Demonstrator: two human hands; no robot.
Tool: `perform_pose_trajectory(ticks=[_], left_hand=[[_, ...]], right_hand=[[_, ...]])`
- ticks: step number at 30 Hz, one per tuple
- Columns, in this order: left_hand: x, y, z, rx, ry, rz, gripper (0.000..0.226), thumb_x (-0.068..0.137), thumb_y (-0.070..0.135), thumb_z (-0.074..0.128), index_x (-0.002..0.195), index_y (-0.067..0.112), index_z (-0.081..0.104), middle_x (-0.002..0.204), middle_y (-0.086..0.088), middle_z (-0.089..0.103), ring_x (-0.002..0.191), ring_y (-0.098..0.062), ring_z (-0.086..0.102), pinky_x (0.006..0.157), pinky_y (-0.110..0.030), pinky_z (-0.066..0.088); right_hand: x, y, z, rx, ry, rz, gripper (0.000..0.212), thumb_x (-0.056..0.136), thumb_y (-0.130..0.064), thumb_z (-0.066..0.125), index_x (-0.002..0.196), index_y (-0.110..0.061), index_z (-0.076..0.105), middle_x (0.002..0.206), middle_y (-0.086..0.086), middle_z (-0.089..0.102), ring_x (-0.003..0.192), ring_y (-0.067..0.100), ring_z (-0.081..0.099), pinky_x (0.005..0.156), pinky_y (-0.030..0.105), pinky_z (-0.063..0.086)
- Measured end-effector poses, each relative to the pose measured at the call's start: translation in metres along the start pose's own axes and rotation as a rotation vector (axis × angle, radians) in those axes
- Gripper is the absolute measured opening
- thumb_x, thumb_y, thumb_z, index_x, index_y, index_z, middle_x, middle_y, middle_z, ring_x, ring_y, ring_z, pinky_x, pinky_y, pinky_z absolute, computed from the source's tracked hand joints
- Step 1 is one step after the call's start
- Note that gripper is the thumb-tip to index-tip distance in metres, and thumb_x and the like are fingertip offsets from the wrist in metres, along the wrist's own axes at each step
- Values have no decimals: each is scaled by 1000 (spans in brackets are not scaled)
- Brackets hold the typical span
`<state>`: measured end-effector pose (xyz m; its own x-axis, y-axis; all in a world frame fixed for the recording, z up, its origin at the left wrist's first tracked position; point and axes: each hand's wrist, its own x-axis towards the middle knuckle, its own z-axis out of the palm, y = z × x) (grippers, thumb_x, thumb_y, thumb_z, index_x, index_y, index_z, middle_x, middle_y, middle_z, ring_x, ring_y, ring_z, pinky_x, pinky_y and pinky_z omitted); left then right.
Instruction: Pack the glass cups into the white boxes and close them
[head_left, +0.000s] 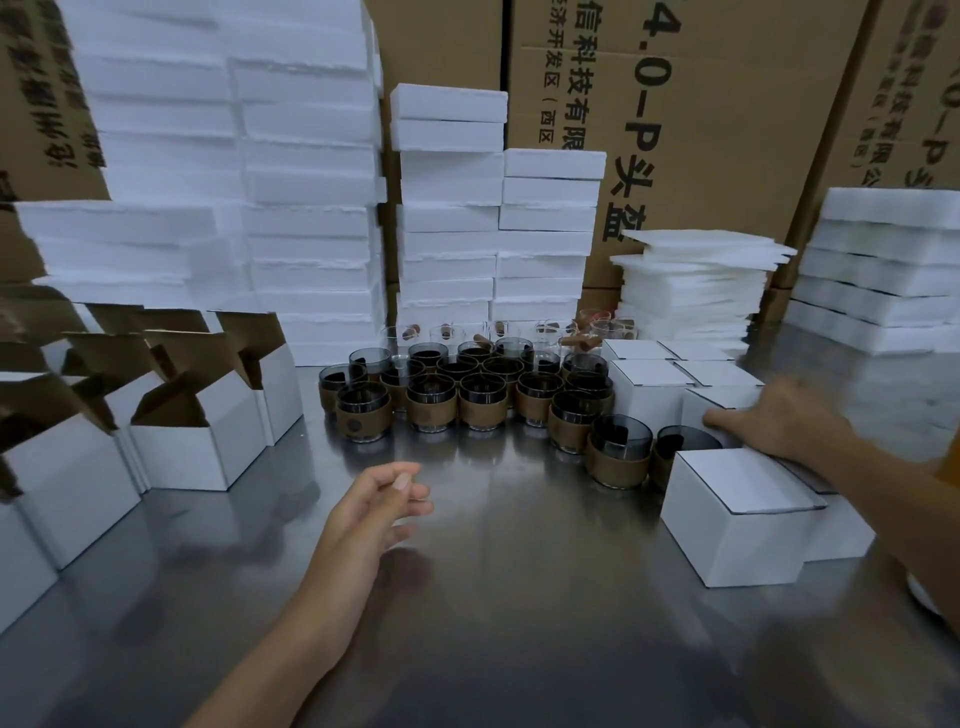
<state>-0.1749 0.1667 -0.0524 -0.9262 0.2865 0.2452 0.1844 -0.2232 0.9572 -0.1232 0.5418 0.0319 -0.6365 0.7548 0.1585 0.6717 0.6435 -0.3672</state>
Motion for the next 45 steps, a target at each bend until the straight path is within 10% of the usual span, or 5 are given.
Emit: perform_pose_trajectory(ticks=[14,18,24,31,45], left_hand=[[2,-1,-1,5,-3,-2,35,75,41,52,99,18,65,86,5,70,87,-14,67,84,-34,47],[1,1,-1,14,-4,-5,32,78,38,52,99,18,65,85,5,70,86,-14,67,81,-32,47],[-2,6,-1,28,41,-28,16,93,20,51,100,17,64,86,2,68,87,-19,65,78,-31,48],[-16,14,-6,78,93,-18,13,92,11,55,97,17,64,84,-1,66,77,-11,64,76,-31,48],[-9,18,-31,385,266,95,20,92,7,54,86,26,58,85,6,59,80,-6,55,62,-1,39]], right_hand=[[-7,-27,-15,-80,13,-101,48,86,-45,60,87,2,61,104,19,62,89,31,57,76,33,47],[-49,-62,-39,247,220,-487,53,89,-30,61,135,-9,42,140,9,43,126,23,43,101,34,37],[-151,-106,-34,685,-78,-858,13,88,-16,62,95,-27,62,92,-13,65,86,-4,59,75,2,41],[-214,-111,72,901,-327,-651,20,88,-4,60,82,-22,65,83,-7,66,76,1,58,73,16,46],[-205,-98,92,751,-30,-629,29,83,-2,66,69,-27,61,66,-7,65,69,1,57,57,14,39]])
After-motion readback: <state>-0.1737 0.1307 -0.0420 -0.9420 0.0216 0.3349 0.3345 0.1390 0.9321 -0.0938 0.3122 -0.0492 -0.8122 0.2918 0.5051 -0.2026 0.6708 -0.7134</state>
